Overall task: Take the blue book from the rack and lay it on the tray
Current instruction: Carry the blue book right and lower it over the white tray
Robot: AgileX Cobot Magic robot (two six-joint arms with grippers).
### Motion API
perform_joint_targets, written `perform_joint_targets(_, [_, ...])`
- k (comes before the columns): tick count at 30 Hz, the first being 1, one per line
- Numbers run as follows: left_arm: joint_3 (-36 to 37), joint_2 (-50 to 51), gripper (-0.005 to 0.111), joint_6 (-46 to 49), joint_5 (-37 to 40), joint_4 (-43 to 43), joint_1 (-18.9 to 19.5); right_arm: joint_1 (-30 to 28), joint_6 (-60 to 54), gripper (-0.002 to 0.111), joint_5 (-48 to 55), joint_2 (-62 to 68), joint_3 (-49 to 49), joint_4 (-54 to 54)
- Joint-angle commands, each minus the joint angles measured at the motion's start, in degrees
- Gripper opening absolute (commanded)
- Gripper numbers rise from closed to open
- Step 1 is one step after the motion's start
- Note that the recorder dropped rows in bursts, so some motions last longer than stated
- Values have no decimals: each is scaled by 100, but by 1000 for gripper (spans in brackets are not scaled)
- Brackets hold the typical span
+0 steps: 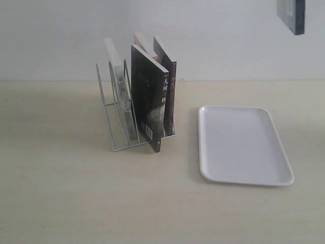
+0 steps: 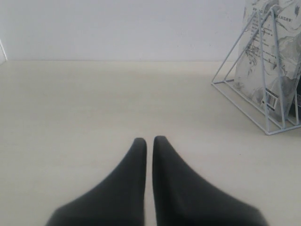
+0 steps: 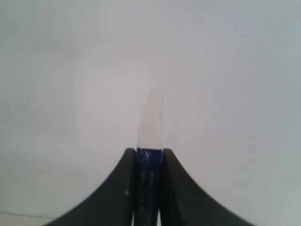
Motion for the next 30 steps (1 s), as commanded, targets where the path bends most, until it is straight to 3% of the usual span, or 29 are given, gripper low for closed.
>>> perform_joint_targets(1, [18,-20,4,-13,-85,9,1,46,-98,0,-904,-70,8,-135])
perform_joint_targets(9, [18,-20,4,-13,-85,9,1,276,-98,0,-1577,201,285,-135])
perform_joint_targets(30, [18,-20,4,-13,-85,9,1,146,-98,0,-1577,1730,414,-135])
